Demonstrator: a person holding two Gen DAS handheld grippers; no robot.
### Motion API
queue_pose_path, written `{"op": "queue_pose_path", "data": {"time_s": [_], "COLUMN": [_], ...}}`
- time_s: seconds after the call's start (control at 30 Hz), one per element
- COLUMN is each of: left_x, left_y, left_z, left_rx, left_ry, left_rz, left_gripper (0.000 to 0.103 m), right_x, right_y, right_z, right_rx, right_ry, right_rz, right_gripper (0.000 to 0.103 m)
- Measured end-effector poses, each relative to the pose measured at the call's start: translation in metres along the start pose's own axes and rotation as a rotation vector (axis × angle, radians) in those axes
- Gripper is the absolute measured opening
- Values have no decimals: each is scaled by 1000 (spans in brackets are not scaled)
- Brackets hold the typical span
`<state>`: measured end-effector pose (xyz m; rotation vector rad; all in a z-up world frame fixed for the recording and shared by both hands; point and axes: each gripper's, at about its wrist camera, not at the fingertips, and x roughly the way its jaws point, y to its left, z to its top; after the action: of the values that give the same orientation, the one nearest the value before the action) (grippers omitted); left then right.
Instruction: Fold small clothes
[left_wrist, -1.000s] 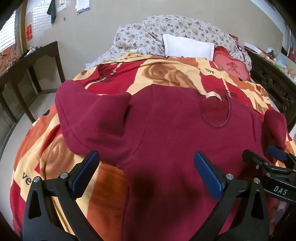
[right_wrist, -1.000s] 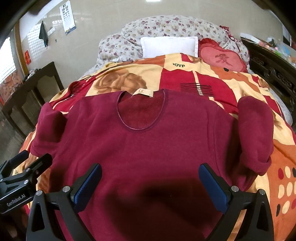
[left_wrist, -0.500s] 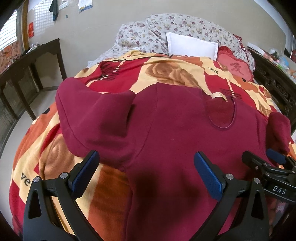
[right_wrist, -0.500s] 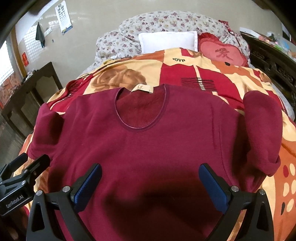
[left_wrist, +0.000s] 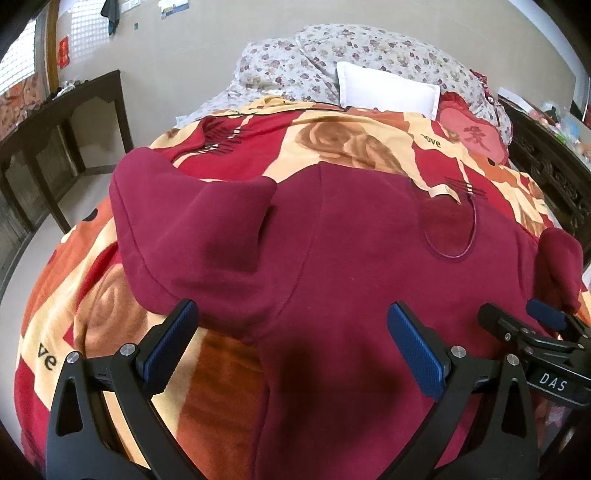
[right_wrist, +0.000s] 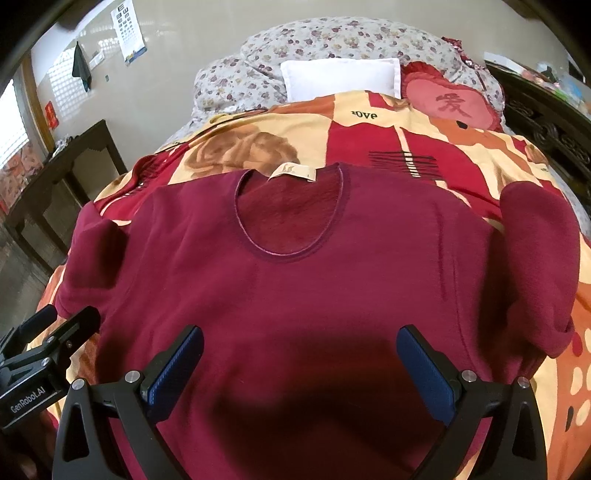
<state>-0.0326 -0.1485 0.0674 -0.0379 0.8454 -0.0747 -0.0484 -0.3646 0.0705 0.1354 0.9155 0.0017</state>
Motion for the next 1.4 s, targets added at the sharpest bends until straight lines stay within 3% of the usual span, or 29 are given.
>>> {"op": "queue_pose_path", "data": {"time_s": [0.3, 0.53, 0.77, 0.93, 1.1, 1.13, 1.2, 1.23, 1.3, 1.33, 1.4], "left_x": [-1, 5, 37, 73, 105, 117, 131, 138, 138, 135, 127], "left_y": [7, 64, 147, 209, 240, 246, 251, 253, 253, 252, 248], "left_z": [4, 25, 63, 83, 94, 96, 97, 97, 97, 98, 100], "left_rx": [-6, -79, -230, -419, -549, -571, -593, -603, -603, -587, -571], "left_ry": [-11, -40, -27, -19, -22, -2, 30, 41, 3, -24, -26], "left_rz": [-17, 42, 124, 175, 157, 146, 111, 79, 60, 34, 47], "left_gripper": [102, 102, 102, 102, 102, 99, 81, 78, 68, 44, 9], "right_x": [5, 11, 22, 32, 46, 47, 45, 44, 43, 43, 44], "right_y": [-1, 8, 20, 28, 35, 36, 39, 40, 41, 41, 38], "right_z": [1, 4, 12, 16, 17, 17, 19, 20, 23, 23, 24], "right_rx": [13, 2, -11, -24, -23, -24, -31, -35, -42, -40, -30], "right_ry": [17, 28, 49, 75, 139, 142, 133, 125, 119, 122, 130], "right_rz": [13, 50, 89, 115, 158, 162, 166, 166, 163, 163, 167], "right_gripper": [103, 103, 103, 103, 103, 103, 103, 103, 103, 103, 103]}}
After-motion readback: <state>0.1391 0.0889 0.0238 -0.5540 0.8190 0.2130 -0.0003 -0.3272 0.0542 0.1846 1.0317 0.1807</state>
